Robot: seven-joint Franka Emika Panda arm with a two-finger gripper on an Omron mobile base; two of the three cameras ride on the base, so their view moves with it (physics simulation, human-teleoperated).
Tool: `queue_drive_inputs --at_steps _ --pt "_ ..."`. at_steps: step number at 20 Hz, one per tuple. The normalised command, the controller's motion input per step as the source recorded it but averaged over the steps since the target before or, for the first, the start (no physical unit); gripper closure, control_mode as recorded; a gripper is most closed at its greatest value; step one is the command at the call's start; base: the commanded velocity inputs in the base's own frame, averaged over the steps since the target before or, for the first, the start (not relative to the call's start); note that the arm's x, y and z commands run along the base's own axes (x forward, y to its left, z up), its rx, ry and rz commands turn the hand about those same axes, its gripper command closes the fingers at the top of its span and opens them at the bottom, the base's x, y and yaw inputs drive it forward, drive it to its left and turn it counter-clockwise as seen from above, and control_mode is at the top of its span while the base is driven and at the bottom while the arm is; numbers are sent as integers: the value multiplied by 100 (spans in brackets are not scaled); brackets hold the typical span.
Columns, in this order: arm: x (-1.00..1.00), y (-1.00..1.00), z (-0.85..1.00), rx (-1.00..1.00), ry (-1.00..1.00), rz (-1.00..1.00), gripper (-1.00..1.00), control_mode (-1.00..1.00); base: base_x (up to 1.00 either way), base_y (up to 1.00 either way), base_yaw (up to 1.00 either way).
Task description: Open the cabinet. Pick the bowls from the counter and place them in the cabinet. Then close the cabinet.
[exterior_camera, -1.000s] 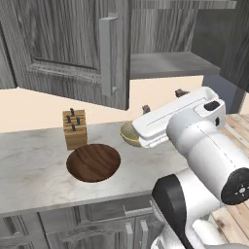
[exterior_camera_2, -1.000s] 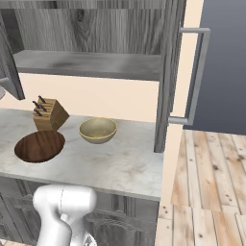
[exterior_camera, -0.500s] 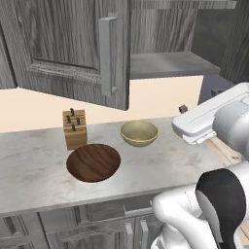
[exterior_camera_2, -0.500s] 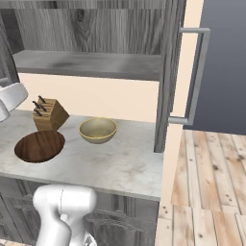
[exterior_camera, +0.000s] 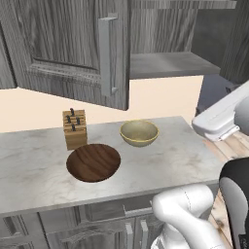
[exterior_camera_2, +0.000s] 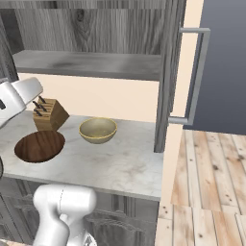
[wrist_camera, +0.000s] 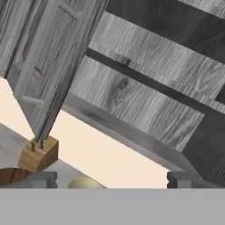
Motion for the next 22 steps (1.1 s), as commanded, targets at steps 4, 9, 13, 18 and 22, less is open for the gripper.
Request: queue_drive_inputs --at_steps 4,9,13,18,22 --pt "3 0 0 -24 0 14 -100 -100 0 0 0" --pt "12 0 -1 -29 0 17 -100 -100 0 0 0" --pt "31 0 -9 -31 -2 22 -100 -100 0 0 0" --pt "28 9 -26 -36 -15 20 -100 -100 0 0 0" --pt "16 25 -47 -41 -35 16 -100 -100 0 0 0"
